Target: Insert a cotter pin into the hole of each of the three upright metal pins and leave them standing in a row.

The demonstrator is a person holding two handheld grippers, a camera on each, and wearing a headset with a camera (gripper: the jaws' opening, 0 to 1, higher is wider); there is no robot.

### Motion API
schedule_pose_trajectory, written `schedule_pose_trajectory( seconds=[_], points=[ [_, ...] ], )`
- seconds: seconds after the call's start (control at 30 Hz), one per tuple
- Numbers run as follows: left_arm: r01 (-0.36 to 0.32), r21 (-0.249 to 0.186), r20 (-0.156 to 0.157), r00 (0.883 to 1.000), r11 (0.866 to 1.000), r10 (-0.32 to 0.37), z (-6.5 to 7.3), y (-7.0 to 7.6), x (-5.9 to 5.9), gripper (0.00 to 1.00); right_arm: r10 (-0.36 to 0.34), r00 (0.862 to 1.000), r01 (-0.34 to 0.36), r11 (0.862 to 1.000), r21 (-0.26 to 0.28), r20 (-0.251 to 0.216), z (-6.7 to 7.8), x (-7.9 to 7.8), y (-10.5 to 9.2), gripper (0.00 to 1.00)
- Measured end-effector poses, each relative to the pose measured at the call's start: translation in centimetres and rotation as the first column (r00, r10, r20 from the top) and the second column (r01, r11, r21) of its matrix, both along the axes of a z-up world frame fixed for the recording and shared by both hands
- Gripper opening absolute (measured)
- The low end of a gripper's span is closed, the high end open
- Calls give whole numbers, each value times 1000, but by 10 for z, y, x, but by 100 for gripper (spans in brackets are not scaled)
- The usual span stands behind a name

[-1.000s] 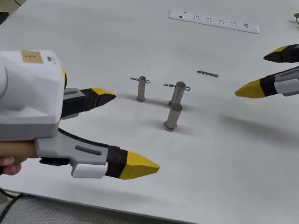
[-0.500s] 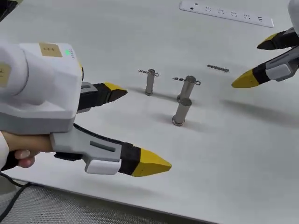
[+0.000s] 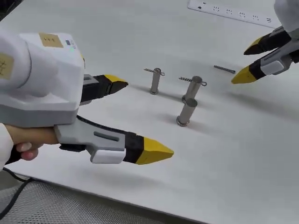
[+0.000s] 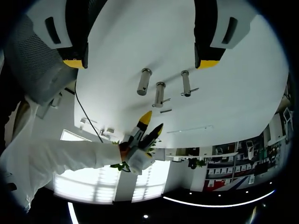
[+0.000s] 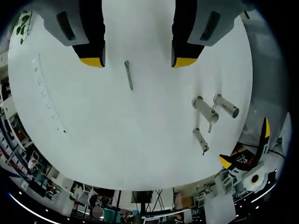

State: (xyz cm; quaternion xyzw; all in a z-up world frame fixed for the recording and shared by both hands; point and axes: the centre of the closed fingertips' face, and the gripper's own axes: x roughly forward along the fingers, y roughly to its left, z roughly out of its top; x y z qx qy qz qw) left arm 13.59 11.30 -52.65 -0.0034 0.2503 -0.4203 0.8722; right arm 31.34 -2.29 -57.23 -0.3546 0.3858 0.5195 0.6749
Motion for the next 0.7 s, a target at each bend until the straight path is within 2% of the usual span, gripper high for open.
schedule_pose_trajectory(
  seconds=[0.23,0.33,0.43,0.57,0.63,0.7],
  points=[
    [-16,17,21,1000,1000,15,0,2,2,90,13,1000,-13,999,-43,-13,-9,12,-2,52],
    [-25,1,35,999,1000,25,7,0,3,90,27,1000,-28,998,-55,-14,-11,11,0,48],
    [-24,6,37,999,1000,24,8,1,4,90,49,998,-51,996,-68,-34,-13,10,1,45],
    [-18,18,37,999,1000,17,9,-4,2,88,59,998,-61,994,-92,-31,-15,12,0,40],
    [-13,21,62,998,1000,11,12,-7,1,87,54,998,-57,994,-93,-32,-16,12,0,36],
    [-14,23,63,998,1000,12,12,-5,3,87,54,998,-56,994,-98,-26,-16,13,0,30]
  ],
)
